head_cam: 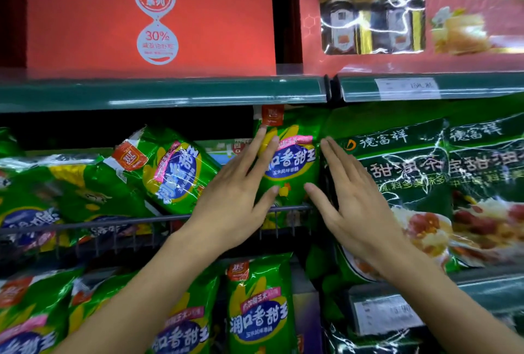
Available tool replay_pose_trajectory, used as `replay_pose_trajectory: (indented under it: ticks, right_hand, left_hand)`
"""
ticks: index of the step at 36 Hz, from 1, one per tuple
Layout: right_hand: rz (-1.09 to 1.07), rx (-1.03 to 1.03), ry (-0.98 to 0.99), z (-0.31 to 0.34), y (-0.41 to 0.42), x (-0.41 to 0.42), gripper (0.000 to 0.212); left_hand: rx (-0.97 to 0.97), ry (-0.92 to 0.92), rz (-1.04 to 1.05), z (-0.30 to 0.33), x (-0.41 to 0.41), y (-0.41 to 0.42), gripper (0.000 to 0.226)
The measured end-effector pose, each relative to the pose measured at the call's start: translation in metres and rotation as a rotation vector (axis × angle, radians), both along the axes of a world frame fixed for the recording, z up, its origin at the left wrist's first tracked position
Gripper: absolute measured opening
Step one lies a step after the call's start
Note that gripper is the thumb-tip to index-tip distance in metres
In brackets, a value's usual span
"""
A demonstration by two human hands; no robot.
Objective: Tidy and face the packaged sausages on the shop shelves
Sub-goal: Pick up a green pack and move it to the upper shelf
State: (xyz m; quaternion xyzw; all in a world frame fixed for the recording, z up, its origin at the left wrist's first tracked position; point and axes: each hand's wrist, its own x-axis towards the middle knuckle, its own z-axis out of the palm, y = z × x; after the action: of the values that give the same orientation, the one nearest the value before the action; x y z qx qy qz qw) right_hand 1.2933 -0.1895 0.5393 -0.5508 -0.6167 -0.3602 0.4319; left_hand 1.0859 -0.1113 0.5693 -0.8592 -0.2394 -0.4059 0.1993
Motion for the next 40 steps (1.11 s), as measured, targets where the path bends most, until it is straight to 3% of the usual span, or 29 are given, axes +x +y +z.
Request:
replay_pose_trajectory:
  ticks: [8, 15, 26, 33, 40]
  right_hand:
    - [-0.009, 0.049, 0.054, 0.001, 0.002, 0.004, 0.063]
    - [0.161, -0.041, 0.199, 0.010, 0.012, 0.000, 0.060]
    - [0.197, 0.021, 0.227, 0.021, 0.023, -0.005, 0.049]
    - [0.057, 0.012, 0.114, 0.011, 0.012, -0.006, 0.072]
    - [0.091, -0.035, 0.121, 0.009, 0.006, -0.015, 0.076]
  left_hand:
    - [-0.083, -0.167, 0.047, -0.006, -0.005, -0.006, 0.072]
    - [-0.139, -0.110, 0.056, 0.002, 0.002, -0.005, 0.075]
    - [-0.230, -0.141, -0.076, 0.007, 0.005, -0.001, 0.067]
    - [-0.139, -0.097, 0.033, -0.002, -0.002, 0.004, 0.075]
    - [-0.141, -0.139, 0.014, -0.002, -0.002, -0.003, 0.075]
